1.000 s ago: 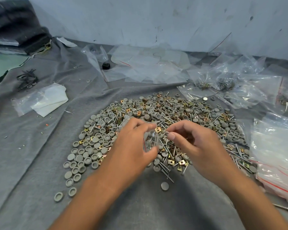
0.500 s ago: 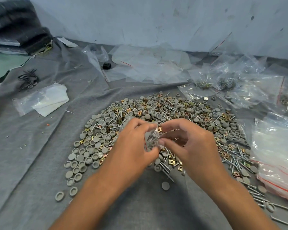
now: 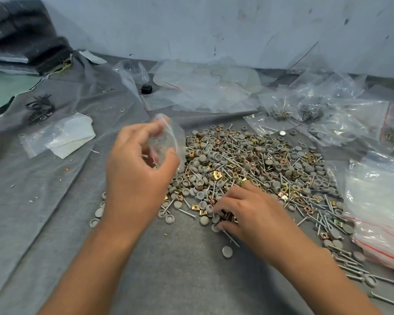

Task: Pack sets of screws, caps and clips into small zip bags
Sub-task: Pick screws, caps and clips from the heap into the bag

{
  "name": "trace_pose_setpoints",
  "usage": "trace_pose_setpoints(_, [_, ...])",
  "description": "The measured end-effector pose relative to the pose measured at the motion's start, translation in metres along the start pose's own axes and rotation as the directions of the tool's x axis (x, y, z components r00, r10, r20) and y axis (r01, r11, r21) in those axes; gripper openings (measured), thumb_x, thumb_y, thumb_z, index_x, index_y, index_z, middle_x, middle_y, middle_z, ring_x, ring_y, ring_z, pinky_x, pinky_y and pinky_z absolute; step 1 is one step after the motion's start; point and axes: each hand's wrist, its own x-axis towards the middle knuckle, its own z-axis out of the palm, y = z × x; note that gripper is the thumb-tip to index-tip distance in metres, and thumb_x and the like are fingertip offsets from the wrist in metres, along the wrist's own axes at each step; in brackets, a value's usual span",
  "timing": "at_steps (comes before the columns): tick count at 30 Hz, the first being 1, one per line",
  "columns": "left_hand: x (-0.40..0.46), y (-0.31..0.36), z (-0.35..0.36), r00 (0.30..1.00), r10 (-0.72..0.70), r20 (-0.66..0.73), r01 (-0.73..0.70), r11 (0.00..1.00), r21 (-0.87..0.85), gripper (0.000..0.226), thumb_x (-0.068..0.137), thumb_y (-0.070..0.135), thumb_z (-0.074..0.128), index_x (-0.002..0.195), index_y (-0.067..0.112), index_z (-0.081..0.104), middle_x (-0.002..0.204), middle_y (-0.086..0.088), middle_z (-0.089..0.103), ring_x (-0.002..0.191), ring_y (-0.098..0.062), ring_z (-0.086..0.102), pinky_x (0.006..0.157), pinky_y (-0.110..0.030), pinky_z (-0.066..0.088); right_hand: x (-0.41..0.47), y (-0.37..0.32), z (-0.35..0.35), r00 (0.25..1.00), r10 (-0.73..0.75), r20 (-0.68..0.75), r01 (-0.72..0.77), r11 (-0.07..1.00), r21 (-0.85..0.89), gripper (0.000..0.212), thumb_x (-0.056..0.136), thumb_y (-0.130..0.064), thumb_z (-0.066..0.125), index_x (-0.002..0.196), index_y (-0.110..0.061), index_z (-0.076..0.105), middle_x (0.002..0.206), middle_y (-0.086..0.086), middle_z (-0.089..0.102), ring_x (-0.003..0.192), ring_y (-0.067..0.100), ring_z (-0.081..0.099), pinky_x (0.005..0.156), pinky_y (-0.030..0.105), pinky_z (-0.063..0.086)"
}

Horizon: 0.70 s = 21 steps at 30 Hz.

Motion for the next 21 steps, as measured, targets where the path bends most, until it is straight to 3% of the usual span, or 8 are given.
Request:
trace_pose_setpoints(3, [-0.009,0.002,0.015,0.974,0.038,0.226,-0.080,0.980,0.181,0.045,0.090,0.018,0.068,0.134,0.021,0.062,0.115,0.013,0.049,0.090,0.013,0.053,0.077,0.006,0.036,0.002,0.001,0.006,1.000,-0.009,0.023,0.008,1.000,0.007,0.023,0.096,-0.052,0.056,0.116,-0.042,0.058,0.113,-0.020,0.056,0.103,0.010,0.045,0.075,0.026,0.045])
trace_pose_setpoints(5, [-0.017,0.002,0.025,0.933,0.040,0.358,-0.124,0.968,0.217,0.049,0.092,0.019,0.070,0.138,0.027,0.058,0.117,0.019,0.044,0.101,0.027,0.040,0.081,0.011,0.029,0.003,0.002,0.007,1.000,-0.012,0.015,0.012,1.000,0.002,0.018,0.098,-0.048,0.053,0.114,-0.041,0.058,0.110,-0.018,0.056,0.102,0.011,0.048,0.072,0.029,0.048])
trace_pose_setpoints(9, [-0.020,-0.003,0.028,0.913,0.062,0.403,-0.156,0.966,0.204,0.050,0.091,0.022,0.071,0.138,0.032,0.058,0.114,0.022,0.044,0.096,0.023,0.043,0.082,0.006,0.032,0.003,0.004,0.009,1.000,-0.018,0.007,0.017,0.998,0.057,0.014,0.102,-0.043,0.049,0.109,-0.038,0.059,0.104,-0.016,0.054,0.100,0.009,0.051,0.077,0.029,0.049])
trace_pose_setpoints(12, [-0.021,-0.007,0.027,0.908,0.055,0.415,-0.152,0.967,0.204,0.051,0.091,0.026,0.071,0.139,0.034,0.057,0.113,0.025,0.044,0.098,0.023,0.042,0.080,0.005,0.033,0.002,0.005,-0.006,0.995,0.077,-0.055,-0.054,0.938,0.344,0.015,0.096,-0.043,0.049,0.100,-0.034,0.062,0.097,-0.020,0.056,0.092,0.001,0.052,0.077,0.021,0.046])
trace_pose_setpoints(15, [-0.021,-0.008,0.029,0.899,0.051,0.435,-0.136,0.976,0.167,0.053,0.089,0.026,0.074,0.139,0.033,0.058,0.114,0.023,0.045,0.102,0.020,0.044,0.083,0.004,0.033,0.003,0.000,-0.021,0.950,0.198,-0.242,-0.033,0.833,0.552,0.007,0.096,-0.036,0.058,0.097,-0.031,0.063,0.085,-0.020,0.058,0.081,0.001,0.056,0.068,0.012,0.041])
trace_pose_setpoints(18, [-0.024,-0.005,0.034,0.879,0.071,0.471,-0.142,0.983,0.117,0.052,0.086,0.028,0.075,0.136,0.031,0.060,0.115,0.022,0.045,0.107,0.011,0.048,0.087,-0.002,0.039,0.006,-0.014,-0.023,0.920,0.224,-0.323,0.010,0.809,0.587,0.002,0.097,-0.021,0.065,0.098,-0.022,0.066,0.085,-0.019,0.059,0.077,0.000,0.056,0.067,0.009,0.038])
trace_pose_setpoints(21, [-0.027,0.001,0.036,0.865,0.087,0.495,-0.155,0.983,0.098,0.051,0.085,0.029,0.073,0.134,0.031,0.060,0.116,0.020,0.045,0.105,0.005,0.051,0.092,-0.021,0.050,0.006,-0.022,-0.014,0.923,0.201,-0.328,-0.018,0.874,0.486,0.005,0.095,-0.017,0.068,0.100,-0.018,0.066,0.093,-0.016,0.061,0.085,0.001,0.055,0.076,0.011,0.038])
